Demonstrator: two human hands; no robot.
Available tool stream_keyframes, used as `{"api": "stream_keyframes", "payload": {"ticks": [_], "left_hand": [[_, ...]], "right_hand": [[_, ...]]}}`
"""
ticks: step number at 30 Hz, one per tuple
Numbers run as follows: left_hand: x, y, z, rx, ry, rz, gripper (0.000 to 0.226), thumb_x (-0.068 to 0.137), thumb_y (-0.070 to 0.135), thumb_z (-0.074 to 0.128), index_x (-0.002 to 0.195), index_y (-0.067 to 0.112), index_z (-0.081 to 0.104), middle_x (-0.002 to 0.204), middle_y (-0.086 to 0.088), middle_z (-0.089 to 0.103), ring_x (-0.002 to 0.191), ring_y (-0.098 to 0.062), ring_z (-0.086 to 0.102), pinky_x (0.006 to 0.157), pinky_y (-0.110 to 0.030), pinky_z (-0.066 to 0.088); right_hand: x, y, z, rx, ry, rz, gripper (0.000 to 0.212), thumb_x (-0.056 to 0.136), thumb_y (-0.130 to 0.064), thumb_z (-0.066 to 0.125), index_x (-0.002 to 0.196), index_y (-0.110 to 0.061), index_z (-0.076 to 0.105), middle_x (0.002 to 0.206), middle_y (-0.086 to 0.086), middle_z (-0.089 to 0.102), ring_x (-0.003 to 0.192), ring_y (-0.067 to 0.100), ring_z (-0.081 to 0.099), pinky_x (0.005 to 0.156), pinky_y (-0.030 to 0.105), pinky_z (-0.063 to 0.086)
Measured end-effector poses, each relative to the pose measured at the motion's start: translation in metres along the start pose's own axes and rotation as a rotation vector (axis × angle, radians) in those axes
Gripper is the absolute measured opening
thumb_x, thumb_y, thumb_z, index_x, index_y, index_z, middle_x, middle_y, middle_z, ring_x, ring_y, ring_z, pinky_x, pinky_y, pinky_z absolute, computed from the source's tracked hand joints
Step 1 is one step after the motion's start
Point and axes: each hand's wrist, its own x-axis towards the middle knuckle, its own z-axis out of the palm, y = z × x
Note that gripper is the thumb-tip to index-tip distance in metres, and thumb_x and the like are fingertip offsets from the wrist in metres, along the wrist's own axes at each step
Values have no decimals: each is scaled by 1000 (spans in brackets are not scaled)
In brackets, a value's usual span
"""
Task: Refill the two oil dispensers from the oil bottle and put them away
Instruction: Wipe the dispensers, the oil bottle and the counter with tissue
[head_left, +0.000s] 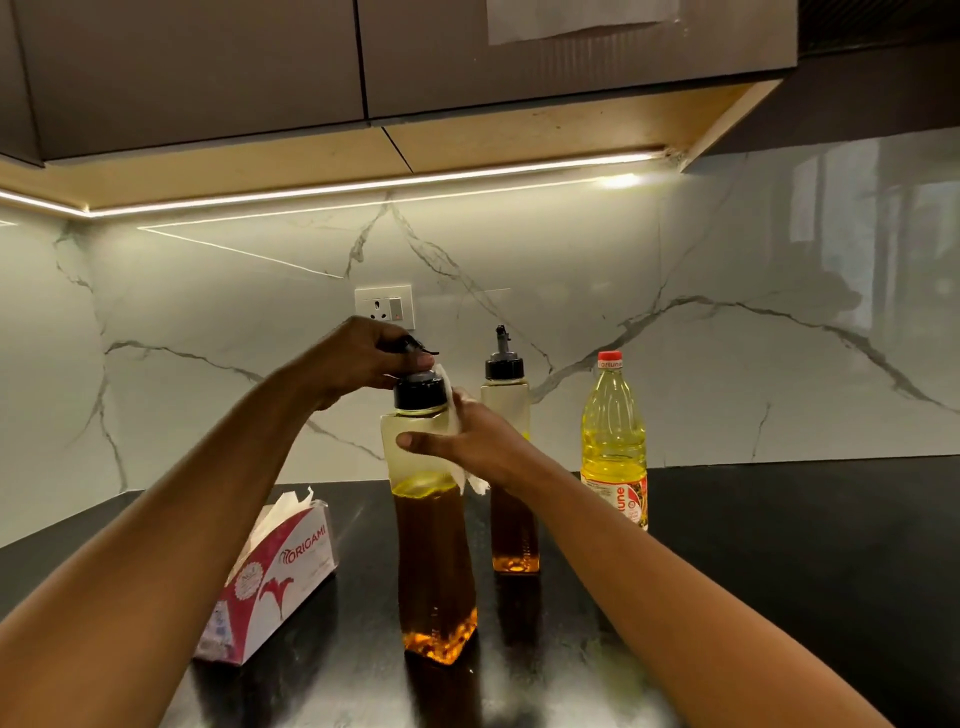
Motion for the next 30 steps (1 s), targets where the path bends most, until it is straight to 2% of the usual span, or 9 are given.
{"api": "stream_keyframes", "payload": {"ticks": [4, 8, 10, 13, 16, 22, 25, 28, 30], "left_hand": [[4, -9, -6, -133, -132, 19, 11, 84, 13, 60, 93, 12, 65, 84, 6, 74, 85, -7, 69, 70, -19, 55], [5, -11, -5, -177, -144, 4, 15, 91, 4, 55, 94, 14, 66, 86, 10, 75, 88, -6, 69, 71, -19, 56], [-1, -7, -3, -86, -58, 43, 15, 88, 10, 63, 97, 21, 67, 90, 11, 73, 89, -6, 67, 69, -17, 55], [-11, 4, -8, 216, 274, 110, 22, 77, 25, 78, 95, 27, 66, 84, 10, 67, 77, -8, 66, 59, -21, 54], [-19, 14, -13, 406, 349, 79, 26, 74, 35, 79, 92, 18, 71, 76, 2, 70, 65, -9, 68, 56, -24, 56], [-35, 5, 9, 266, 278, 10, 31, 77, 35, 75, 98, 12, 72, 88, -6, 73, 73, -15, 70, 69, -34, 60], [-34, 1, 7, 199, 288, 10, 32, 72, 39, 78, 91, 15, 73, 87, -2, 73, 75, -14, 69, 68, -34, 61], [-30, 2, 8, 112, 272, -3, 37, 68, 38, 81, 92, 12, 73, 88, -3, 71, 79, -15, 69, 67, -32, 60], [-28, 2, 7, 85, 224, -14, 35, 70, 34, 79, 96, 11, 72, 92, -5, 71, 80, -15, 68, 67, -29, 59]], "right_hand": [[-1, -4, 4, -61, 68, -18, 64, 74, -43, 75, 126, -17, 47, 118, 0, 59, 96, 9, 51, 72, 18, 40], [0, -7, 6, -14, 93, 27, 62, 74, -39, 76, 125, -17, 50, 120, 3, 61, 97, 11, 53, 75, 21, 42], [-2, -6, 8, -68, 148, 30, 60, 75, -38, 76, 124, -16, 51, 118, 4, 62, 95, 10, 54, 74, 20, 41], [-6, -6, 17, -184, 269, -7, 60, 74, -42, 75, 122, -15, 52, 114, 2, 64, 100, 14, 59, 74, 20, 43], [-14, -5, 33, -307, 416, -73, 63, 79, -44, 70, 129, -14, 46, 121, 1, 59, 108, 16, 58, 84, 22, 47], [-31, 5, 48, -486, 487, -191, 75, 90, -52, 47, 150, -18, 17, 155, -3, 24, 141, 11, 26, 109, 23, 26], [-30, -5, 41, -216, 374, -181, 75, 87, -62, 28, 147, -17, 28, 146, -1, 40, 132, 9, 38, 107, 27, 33], [-6, -6, 14, 260, 292, 57, 61, 96, -53, 27, 124, -6, 54, 107, 16, 61, 101, 27, 59, 88, 44, 49], [10, -3, -2, 479, 197, 251, 45, 96, -50, 38, 111, -13, 59, 118, 16, 58, 110, 32, 55, 99, 49, 43]]}}
